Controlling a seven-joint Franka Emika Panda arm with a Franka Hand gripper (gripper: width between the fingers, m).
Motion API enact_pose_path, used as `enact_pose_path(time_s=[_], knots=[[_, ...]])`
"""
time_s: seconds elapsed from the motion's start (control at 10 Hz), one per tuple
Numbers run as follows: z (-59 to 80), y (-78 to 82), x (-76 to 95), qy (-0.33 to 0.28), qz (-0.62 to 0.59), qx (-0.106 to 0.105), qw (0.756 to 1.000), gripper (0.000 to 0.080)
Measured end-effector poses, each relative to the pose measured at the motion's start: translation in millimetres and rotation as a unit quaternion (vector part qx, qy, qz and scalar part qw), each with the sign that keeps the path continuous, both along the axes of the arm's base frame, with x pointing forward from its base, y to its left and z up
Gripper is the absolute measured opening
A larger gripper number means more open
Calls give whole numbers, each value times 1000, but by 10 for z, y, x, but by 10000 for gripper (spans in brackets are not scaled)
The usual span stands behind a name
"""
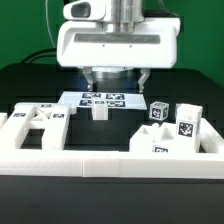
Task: Assemble chair
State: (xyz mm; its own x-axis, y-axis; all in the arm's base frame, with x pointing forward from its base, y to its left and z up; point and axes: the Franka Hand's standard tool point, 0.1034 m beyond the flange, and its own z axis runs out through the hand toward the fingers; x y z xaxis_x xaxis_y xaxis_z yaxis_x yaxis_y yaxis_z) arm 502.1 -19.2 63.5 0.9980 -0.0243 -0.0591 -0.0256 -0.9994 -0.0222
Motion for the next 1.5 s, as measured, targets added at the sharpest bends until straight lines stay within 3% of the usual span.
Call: enact_pose_path(time_s=[0.1,0.5,0.8,1.0,1.2,1.5], knots=[[-33,-51,7,30,-5,5,1000,649],[-29,48,-33,168,-1,29,985,649],[-124,-102,-140,273,35,4,961,649],[-149,-97,-182,323,39,8,945,649],[-206,-103,-143,331,40,7,943,649],[-354,-147,-279,348,36,4,937,649]])
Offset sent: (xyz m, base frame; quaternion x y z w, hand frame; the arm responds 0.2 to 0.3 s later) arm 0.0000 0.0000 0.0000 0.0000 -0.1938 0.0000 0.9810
